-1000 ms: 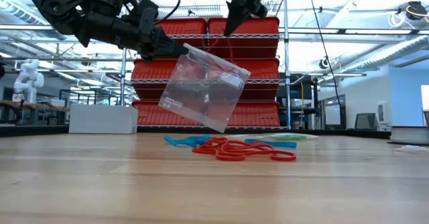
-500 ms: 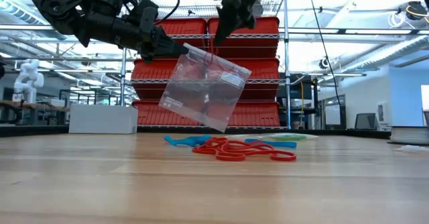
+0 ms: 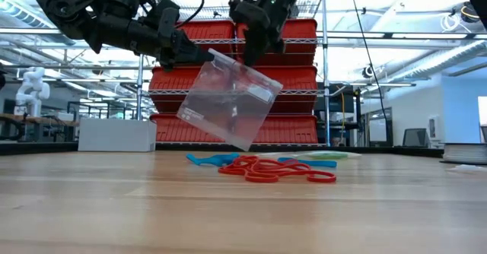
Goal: Sort rubber bands
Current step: Put the red rubber band into the top left transparent zip lock bag
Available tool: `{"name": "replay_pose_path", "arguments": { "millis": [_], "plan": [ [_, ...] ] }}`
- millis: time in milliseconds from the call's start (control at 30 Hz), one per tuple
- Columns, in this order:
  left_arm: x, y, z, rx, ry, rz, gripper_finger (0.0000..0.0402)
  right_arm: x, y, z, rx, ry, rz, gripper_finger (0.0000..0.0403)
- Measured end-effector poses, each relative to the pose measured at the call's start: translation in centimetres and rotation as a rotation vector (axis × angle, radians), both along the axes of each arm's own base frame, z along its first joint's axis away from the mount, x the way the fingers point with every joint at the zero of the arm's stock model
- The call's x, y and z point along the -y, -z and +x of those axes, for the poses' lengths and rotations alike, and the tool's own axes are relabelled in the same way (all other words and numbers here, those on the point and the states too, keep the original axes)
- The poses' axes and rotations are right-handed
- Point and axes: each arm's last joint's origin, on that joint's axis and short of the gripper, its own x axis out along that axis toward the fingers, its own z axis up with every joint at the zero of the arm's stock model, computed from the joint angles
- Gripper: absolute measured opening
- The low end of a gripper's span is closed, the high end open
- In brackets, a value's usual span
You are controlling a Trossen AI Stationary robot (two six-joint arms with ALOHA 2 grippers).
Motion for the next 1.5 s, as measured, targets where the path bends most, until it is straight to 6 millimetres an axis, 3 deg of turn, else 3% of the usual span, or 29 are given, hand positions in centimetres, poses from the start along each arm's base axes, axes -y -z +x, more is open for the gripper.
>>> {"name": "replay_pose_path", "arguments": {
  "millis": [300, 600, 867, 1167, 1500],
  "plan": [
    [0.0, 0.0, 0.0, 0.0, 0.017, 0.002, 0.0, 0.5, 0.7, 0.4, 0.001, -0.024, 0.037, 0.0005],
    [0.1, 0.0, 0.0, 0.004, 0.04, 0.003, 0.0, 1.1, 2.4, 0.9, -0.041, -0.051, 0.103, 0.006],
    [0.1, 0.2, 0.0, -0.022, 0.042, 0.013, 0.0, 0.8, 0.1, -0.1, 0.021, -0.053, 0.096, 0.0102],
    [0.1, 0.2, 0.0, -0.023, 0.041, 0.013, 0.0, 0.6, -1.7, -1.0, 0.066, -0.05, 0.086, 0.0106],
    [0.1, 0.2, 0.0, -0.025, 0.038, 0.013, 0.0, 0.5, -2.2, -1.4, 0.071, -0.056, 0.07, 0.0113]
  ]
}}
